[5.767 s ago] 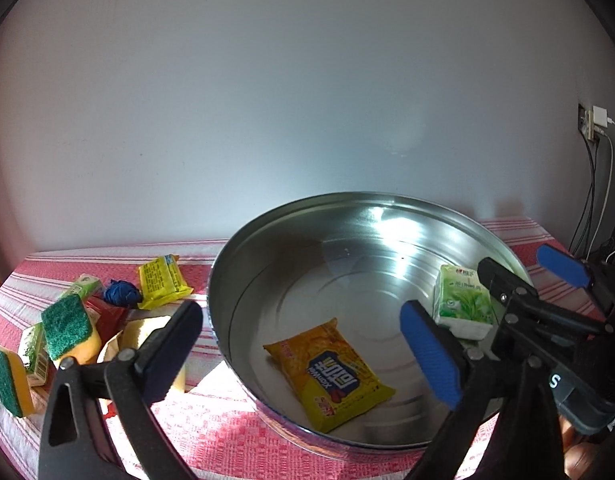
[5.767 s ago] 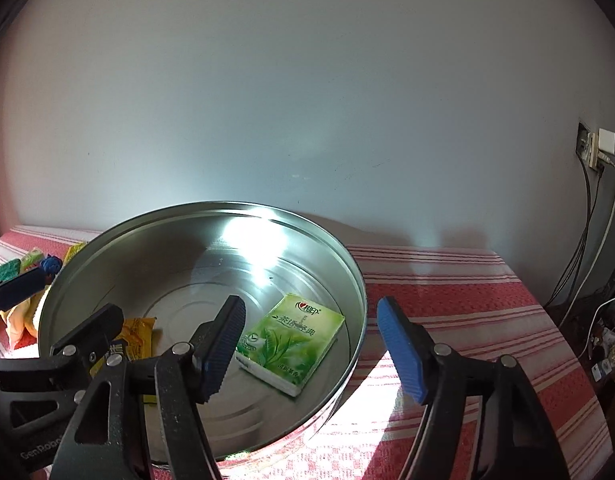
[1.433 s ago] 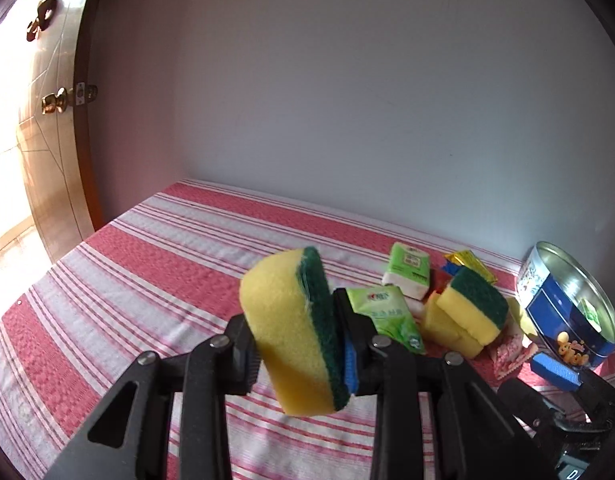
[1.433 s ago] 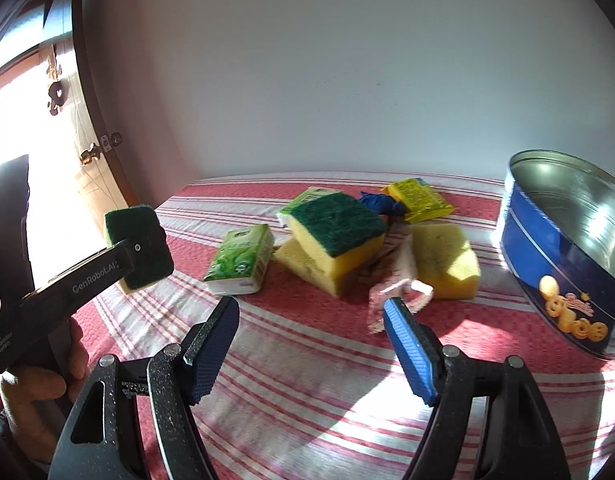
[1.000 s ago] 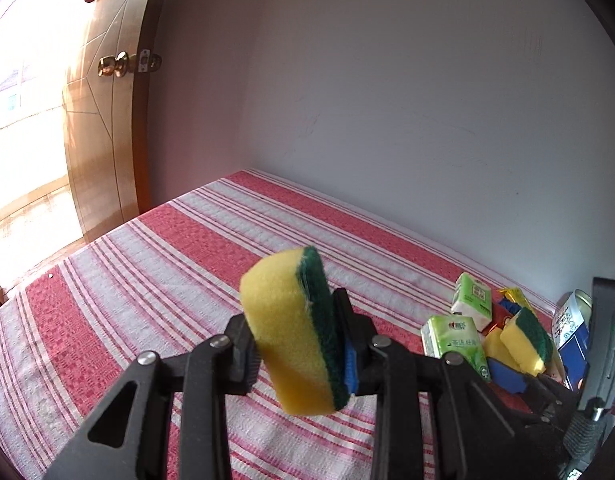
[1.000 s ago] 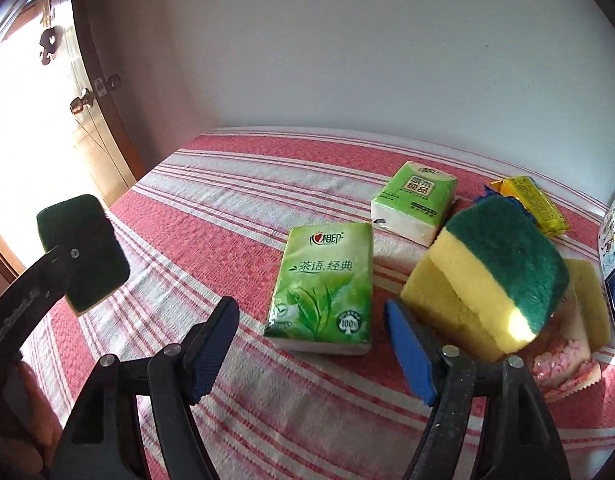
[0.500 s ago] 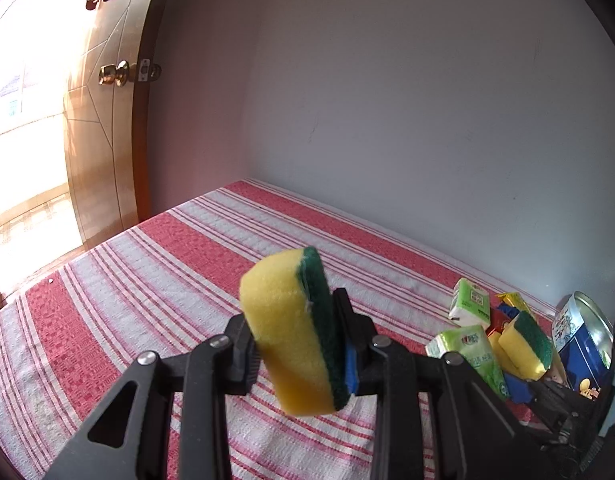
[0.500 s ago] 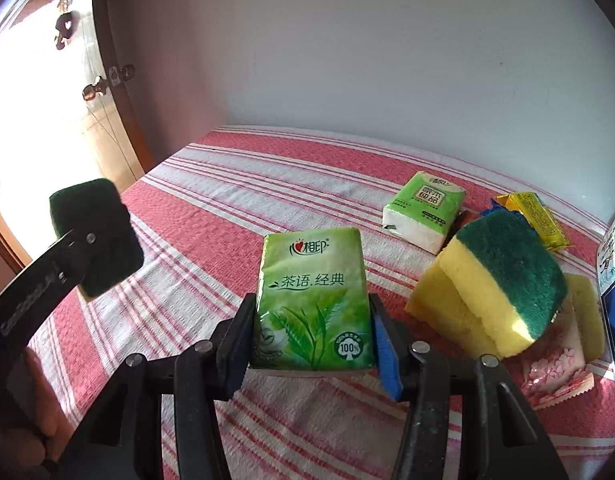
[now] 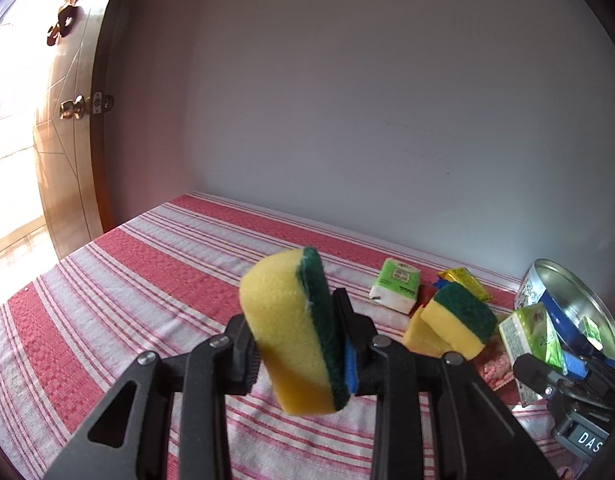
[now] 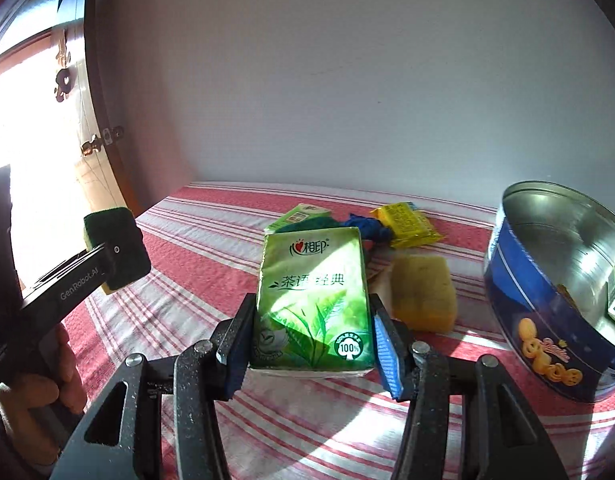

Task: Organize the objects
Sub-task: 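Grasp green tissue pack with right gripper while left gripper holds the sponge, then lower both held items into the tin and open both grippers, then withdraw both grippers from the tin toward the remaining items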

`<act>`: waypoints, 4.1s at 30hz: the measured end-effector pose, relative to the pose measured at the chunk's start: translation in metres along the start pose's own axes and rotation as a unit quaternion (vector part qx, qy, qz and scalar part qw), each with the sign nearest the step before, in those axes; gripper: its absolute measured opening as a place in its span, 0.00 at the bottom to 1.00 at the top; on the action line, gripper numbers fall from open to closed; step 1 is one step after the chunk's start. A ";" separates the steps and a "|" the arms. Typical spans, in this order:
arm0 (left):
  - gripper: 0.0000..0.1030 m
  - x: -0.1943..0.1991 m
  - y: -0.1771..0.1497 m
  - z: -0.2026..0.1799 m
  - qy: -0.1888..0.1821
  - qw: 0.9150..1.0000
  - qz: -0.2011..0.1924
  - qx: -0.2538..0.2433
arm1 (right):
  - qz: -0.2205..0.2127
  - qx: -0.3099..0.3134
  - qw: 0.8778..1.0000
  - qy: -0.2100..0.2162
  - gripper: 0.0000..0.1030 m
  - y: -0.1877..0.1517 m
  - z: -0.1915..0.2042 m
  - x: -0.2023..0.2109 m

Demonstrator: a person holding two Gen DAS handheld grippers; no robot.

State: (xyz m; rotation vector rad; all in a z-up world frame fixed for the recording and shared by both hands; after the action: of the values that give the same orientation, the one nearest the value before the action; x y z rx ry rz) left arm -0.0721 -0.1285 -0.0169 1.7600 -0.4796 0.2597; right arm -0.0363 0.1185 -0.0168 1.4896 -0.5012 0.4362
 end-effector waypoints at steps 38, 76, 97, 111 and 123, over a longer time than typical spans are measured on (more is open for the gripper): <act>0.30 -0.057 -0.023 -0.318 -0.177 0.974 0.038 -0.136 | -0.084 -0.108 0.966 -0.221 0.53 0.029 -0.268 0.032; 0.30 -0.125 -0.055 -0.352 -0.118 0.974 0.120 -0.155 | -0.024 -0.075 0.965 -0.248 0.54 0.014 -0.284 -0.007; 1.00 -0.066 -0.035 -0.323 -0.089 0.986 0.026 -0.136 | -0.117 -0.155 0.948 -0.252 0.82 0.013 -0.292 0.038; 1.00 -0.052 -0.042 -0.276 -0.041 0.986 -0.001 -0.160 | -0.232 -0.143 0.921 -0.278 0.88 0.005 -0.257 0.076; 1.00 -0.042 -0.045 -0.248 -0.044 0.986 0.007 -0.158 | -0.220 -0.159 0.922 -0.278 0.88 -0.003 -0.236 0.085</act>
State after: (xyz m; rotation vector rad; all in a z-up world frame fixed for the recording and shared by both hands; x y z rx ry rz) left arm -0.0694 0.1270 -0.0142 1.4633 -0.5653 0.1080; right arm 0.0472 0.3518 0.0251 1.3434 -0.6223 -0.4240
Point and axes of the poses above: each gripper's, at about its wrist camera, not at the fingertips, and x roughly against the way its jaws point, z to its left, y to its top, the point moved 3 cm from there along -x, roughly the way its jaws point, and after that the axes turned 11 degrees about -y, right-handed, at the moved point
